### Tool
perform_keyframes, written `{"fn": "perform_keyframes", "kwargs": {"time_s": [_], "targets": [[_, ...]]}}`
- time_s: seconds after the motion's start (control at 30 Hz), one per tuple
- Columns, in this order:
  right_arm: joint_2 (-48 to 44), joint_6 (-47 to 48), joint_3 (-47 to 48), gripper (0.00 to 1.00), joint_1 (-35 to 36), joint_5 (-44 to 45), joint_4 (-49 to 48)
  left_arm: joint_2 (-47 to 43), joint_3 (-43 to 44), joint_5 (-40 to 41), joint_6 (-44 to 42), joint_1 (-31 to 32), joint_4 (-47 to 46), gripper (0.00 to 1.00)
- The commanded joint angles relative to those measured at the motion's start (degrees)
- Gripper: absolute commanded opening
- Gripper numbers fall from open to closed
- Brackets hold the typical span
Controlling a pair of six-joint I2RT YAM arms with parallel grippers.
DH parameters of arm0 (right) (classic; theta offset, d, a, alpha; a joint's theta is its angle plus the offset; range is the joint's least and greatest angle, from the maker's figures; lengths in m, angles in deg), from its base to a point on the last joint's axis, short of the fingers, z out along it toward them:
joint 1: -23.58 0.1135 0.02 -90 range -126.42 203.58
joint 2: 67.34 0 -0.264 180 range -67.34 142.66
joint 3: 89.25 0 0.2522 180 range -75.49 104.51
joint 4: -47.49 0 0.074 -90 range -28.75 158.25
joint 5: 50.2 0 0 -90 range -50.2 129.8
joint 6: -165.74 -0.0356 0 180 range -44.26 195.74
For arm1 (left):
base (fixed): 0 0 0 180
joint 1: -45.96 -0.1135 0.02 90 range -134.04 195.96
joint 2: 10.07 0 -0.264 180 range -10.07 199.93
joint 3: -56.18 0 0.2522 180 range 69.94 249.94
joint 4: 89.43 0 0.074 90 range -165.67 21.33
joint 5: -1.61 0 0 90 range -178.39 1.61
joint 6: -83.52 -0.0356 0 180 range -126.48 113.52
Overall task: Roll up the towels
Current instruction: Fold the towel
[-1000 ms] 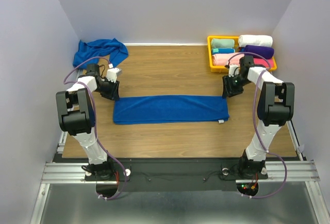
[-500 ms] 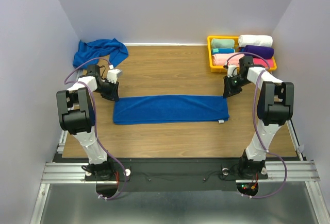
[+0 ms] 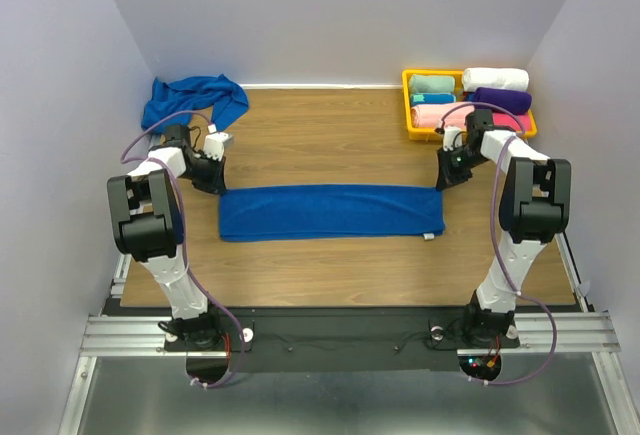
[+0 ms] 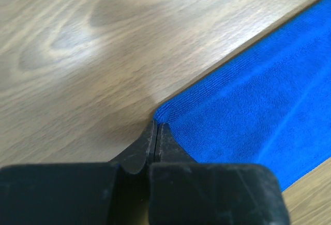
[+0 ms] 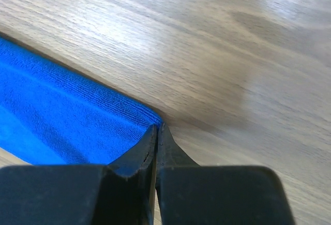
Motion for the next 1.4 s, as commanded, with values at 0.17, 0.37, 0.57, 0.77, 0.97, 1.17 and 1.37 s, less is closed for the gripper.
{"fn": "perform_keyframes", "kwargs": {"time_s": [0.17,0.37,0.57,0.77,0.97,1.17,1.37], "targets": [[-0.4,1.3,2.4,0.0,-2.5,1.5,-2.1,1.0,4.7,1.2,0.1,-2.2,-0.5,0.0],[0.1,1.2,0.1,0.0,-1.9,-0.4,-2.1,4.1,8.8,-0.1,1.3,-1.0,-0.6,0.0],[0.8,-0.7,3.2,0.02,-1.8,-0.5,-2.0,7.6,14.7,-2.2,3.6,-0.1,-0.6,0.1],[-1.7,0.8,5.4,0.47,-1.8,3.8,-0.1,3.8,18.9,-1.8,-1.0,-0.2,4.1,0.44],[-8.0,0.8,7.5,0.57,-1.8,3.4,1.5,-6.9,15.6,-4.5,-7.0,0.1,5.6,0.51],[-8.8,0.7,9.6,0.37,0.9,-4.9,9.7,-15.4,6.2,-4.8,-18.7,8.8,9.2,0.43],[-7.0,1.8,3.8,0.29,4.6,-4.4,9.8,-16.6,-2.8,1.9,-21.4,16.5,8.5,0.31]]}}
